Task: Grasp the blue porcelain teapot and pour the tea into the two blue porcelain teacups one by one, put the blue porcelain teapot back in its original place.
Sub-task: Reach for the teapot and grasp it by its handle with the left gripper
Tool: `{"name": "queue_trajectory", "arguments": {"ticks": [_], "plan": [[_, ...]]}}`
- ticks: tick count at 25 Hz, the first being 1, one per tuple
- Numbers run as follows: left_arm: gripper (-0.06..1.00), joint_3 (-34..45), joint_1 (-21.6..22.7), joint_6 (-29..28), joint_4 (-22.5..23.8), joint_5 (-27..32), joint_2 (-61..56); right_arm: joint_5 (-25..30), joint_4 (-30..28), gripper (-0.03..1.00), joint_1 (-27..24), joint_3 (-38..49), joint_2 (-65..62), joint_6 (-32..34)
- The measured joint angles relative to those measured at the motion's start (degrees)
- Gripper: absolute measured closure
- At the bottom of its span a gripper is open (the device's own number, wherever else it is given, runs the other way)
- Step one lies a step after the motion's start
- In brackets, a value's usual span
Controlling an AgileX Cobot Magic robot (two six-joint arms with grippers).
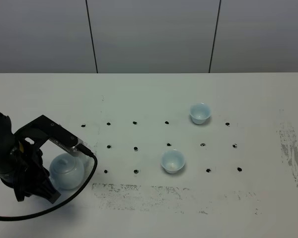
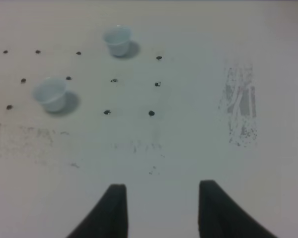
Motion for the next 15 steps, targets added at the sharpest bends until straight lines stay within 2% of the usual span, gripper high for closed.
{"name": "queue_trajectory", "arguments": {"ticks": [15], "plan": [[0.66,0.0,0.0,0.3,-1.5,-5.1,4.8,0.0,0.0,0.64,0.0,0.0,0.0,0.0]]}}
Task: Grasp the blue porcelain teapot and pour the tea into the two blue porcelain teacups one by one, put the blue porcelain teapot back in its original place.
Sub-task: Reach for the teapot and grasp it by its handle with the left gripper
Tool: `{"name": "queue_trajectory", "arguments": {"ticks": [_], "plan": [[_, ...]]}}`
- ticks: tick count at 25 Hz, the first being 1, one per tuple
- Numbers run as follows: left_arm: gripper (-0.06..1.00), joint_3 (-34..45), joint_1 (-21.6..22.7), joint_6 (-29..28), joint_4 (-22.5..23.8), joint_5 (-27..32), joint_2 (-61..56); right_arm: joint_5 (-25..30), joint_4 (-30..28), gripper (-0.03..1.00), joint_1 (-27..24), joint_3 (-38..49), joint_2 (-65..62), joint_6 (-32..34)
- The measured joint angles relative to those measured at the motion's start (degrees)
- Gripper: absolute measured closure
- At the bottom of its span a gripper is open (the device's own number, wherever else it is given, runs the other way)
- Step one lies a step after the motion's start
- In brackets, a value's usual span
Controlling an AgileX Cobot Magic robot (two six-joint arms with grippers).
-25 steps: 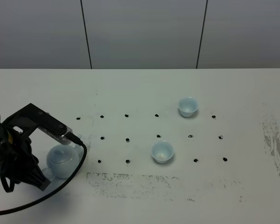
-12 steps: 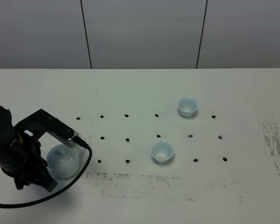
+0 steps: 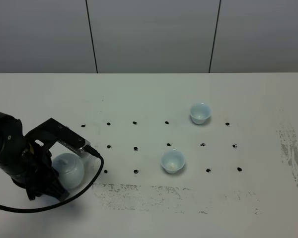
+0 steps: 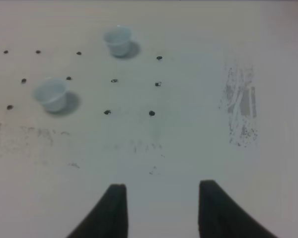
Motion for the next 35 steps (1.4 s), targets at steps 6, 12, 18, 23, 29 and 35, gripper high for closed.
{"name": "queue_trajectory", "arguments": {"ticks": [6,12,18,23,29,35], "plan": [[0.66,0.0,0.0,0.0,-0.7,-2.2,2.1,0.0,0.0,0.64,0.0,0.0,0.0,0.0],[0.66,0.0,0.0,-0.2,-1.5,-3.5,3.8,0.0,0.0,0.64,0.0,0.0,0.0,0.0],[0.76,0.0,0.0,-0.2,-1.6,-3.8,4.4,0.0,0.0,0.64,0.0,0.0,0.0,0.0],[0.89,0.0,0.0,-0.2,-1.5,-4.3,4.4,0.0,0.0,0.64,0.0,0.0,0.0,0.0],[0.89,0.0,0.0,-0.2,-1.5,-5.2,4.4,0.0,0.0,0.64,0.0,0.0,0.0,0.0],[0.90,0.0,0.0,0.0,-1.5,-6.6,3.5,0.0,0.0,0.64,0.0,0.0,0.0,0.0]]}}
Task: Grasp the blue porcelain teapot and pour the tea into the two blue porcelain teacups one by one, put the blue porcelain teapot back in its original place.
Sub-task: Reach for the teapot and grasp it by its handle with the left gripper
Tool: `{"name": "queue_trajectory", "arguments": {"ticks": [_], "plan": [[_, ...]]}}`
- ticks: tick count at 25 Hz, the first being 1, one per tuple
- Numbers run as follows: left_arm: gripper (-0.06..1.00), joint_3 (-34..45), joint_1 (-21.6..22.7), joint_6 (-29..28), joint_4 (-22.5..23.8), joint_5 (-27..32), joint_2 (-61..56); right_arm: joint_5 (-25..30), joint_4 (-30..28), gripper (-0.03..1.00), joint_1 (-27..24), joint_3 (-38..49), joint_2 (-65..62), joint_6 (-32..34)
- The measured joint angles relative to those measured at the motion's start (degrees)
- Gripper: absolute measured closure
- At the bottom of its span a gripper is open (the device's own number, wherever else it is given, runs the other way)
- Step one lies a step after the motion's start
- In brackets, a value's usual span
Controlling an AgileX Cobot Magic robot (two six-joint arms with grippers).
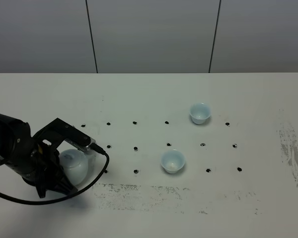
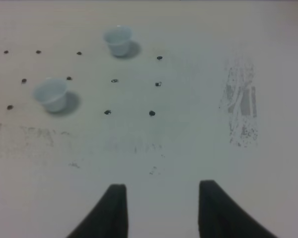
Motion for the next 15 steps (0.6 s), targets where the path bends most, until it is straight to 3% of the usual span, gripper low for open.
{"name": "queue_trajectory", "arguments": {"ticks": [15], "plan": [[0.90,-1.7,-0.9,2.0,2.6,-2.9,-2.0,0.0,0.0,0.64,0.0,0.0,0.0,0.0]]}}
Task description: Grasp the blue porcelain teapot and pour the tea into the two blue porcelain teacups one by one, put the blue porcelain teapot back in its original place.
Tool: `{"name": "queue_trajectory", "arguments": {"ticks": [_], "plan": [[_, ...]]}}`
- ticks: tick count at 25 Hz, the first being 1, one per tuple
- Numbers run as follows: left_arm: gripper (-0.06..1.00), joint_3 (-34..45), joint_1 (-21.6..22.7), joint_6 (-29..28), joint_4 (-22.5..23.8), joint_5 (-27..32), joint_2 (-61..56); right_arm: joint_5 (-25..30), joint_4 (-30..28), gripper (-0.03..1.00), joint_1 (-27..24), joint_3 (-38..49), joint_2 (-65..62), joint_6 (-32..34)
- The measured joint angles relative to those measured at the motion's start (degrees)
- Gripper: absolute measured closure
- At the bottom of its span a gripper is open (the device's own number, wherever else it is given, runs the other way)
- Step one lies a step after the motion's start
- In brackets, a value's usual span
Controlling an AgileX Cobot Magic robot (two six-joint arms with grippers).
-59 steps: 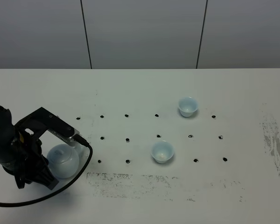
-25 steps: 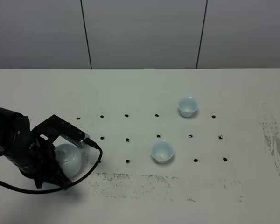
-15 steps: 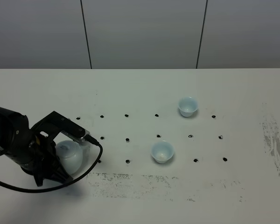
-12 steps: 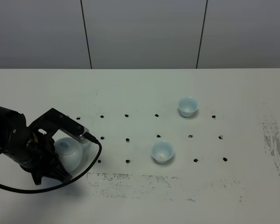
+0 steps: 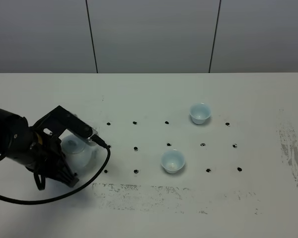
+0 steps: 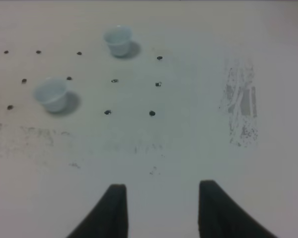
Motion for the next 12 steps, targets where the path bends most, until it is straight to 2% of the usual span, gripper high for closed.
{"name": "queue_trajectory", "arguments": {"ticks": [3,8,12], "plan": [[0.90,-4.5,-1.3,2.4,-0.1,0.8,0.1,0.0,0.0,0.64,0.0,0.0,0.0,0.0],[0.90,-18.3,-1.6,8.5,-0.8,6.5,4.2,0.0,0.0,0.64,0.0,0.0,0.0,0.0],[0.90,-32.1,-1.6,17.9,-5.8,12.9,11.8,0.0,0.0,0.64,0.0,0.0,0.0,0.0]]}}
